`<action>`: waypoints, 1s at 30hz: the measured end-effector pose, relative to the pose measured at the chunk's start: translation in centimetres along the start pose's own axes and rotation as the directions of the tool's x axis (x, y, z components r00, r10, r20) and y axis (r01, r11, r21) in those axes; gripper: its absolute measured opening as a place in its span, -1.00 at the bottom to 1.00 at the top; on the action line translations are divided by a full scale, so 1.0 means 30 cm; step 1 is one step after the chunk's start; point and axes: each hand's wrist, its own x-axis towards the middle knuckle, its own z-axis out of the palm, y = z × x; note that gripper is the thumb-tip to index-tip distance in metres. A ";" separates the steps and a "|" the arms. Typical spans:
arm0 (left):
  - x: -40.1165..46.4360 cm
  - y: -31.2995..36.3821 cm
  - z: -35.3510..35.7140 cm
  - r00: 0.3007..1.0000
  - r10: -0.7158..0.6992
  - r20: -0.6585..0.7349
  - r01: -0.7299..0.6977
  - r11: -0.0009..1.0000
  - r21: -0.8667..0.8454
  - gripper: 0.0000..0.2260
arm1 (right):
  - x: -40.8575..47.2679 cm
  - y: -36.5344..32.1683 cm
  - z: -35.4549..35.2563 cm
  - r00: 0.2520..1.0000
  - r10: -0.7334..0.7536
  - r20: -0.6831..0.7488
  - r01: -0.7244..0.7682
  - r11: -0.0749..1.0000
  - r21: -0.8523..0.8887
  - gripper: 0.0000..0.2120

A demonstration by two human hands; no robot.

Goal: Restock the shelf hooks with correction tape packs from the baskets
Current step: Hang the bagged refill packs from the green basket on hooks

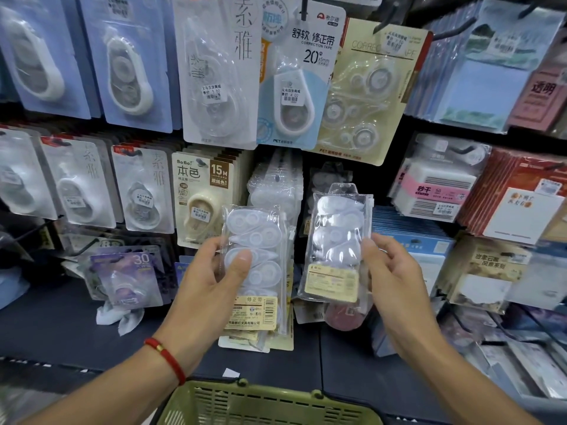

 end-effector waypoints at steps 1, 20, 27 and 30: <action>-0.001 0.001 0.001 1.000 -0.001 -0.001 0.001 1.000 0.002 -0.68 | 0.002 0.003 -0.007 1.000 -0.008 -0.010 0.007 0.995 -0.097 -0.66; -0.006 -0.006 0.011 0.998 -0.050 -0.036 0.053 0.995 0.085 -0.72 | -0.064 -0.005 0.075 0.998 -0.065 0.015 0.066 0.994 -0.090 -0.53; -0.008 0.004 0.007 0.998 -0.062 -0.034 0.066 0.989 0.131 -0.62 | -0.033 -0.042 0.033 0.994 -0.106 0.021 0.107 0.994 -0.027 -0.52; -0.010 0.004 0.010 0.998 -0.052 -0.035 0.056 0.989 0.133 -0.62 | -0.036 -0.052 0.028 0.986 -0.159 0.043 0.159 0.987 0.002 -0.54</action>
